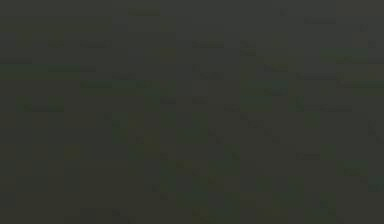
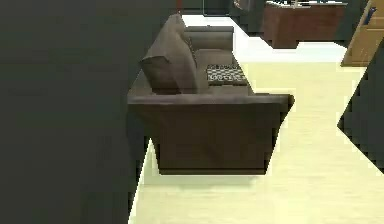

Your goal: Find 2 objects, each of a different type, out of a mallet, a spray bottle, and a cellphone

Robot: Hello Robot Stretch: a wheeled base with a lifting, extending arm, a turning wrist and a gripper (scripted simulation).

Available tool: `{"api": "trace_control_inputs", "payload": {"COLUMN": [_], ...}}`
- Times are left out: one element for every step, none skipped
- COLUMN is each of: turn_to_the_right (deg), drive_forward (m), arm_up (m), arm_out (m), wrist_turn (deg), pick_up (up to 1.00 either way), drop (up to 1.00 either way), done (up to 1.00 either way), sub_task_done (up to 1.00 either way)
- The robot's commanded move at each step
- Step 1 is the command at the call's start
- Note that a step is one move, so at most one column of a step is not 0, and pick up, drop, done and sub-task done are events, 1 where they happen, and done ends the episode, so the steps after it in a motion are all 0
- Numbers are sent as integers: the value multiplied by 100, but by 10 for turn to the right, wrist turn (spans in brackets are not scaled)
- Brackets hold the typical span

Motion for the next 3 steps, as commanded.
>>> {"api": "trace_control_inputs", "payload": {"turn_to_the_right": [-450, -450, -450], "drive_forward": [0, 0, 0], "arm_up": [0, 0, 0], "arm_out": [0, 0, 0], "wrist_turn": [0, 0, 0], "pick_up": [0, 0, 0], "drop": [0, 0, 0], "done": [0, 0, 0], "sub_task_done": [0, 0, 0]}}
